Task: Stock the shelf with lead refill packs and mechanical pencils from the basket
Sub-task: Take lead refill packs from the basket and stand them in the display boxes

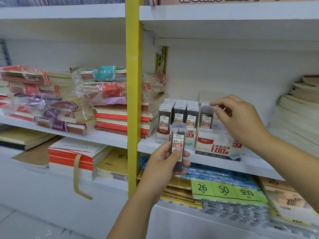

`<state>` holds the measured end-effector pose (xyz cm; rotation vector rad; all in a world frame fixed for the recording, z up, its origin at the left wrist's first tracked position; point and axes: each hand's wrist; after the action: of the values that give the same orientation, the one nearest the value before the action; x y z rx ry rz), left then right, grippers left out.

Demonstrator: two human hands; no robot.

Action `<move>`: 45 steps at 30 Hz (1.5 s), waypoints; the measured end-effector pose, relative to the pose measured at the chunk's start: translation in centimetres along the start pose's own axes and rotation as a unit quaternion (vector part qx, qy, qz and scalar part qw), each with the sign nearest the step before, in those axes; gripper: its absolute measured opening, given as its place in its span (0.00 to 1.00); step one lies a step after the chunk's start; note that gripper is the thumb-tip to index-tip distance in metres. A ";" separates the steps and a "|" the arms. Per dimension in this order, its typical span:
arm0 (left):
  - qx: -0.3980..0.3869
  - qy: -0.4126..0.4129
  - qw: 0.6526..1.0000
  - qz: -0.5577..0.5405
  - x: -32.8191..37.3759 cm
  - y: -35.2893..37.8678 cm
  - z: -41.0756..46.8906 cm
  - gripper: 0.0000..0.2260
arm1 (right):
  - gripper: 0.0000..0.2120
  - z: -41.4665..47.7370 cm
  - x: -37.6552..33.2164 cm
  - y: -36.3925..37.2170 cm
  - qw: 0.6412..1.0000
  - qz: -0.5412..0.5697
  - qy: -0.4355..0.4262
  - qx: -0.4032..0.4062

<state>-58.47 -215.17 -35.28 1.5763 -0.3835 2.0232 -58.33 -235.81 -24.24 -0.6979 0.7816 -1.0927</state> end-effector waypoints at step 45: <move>0.059 0.135 0.793 0.591 -2.5 2.9 4.2 0.29 | 0.10 3.2 5.6 -1.4 0.993 -0.117 0.035 -0.006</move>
<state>-56.36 -220.34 -36.20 1.1043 -1.4178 3.1617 -54.94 -241.18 -22.52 -0.7784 0.7791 -1.3308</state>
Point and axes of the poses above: each hand's wrist, its own z-axis towards the middle knuckle, its own y-axis out of the palm, x = y × z, and after that the axes turned 14 degrees about -x, right-handed
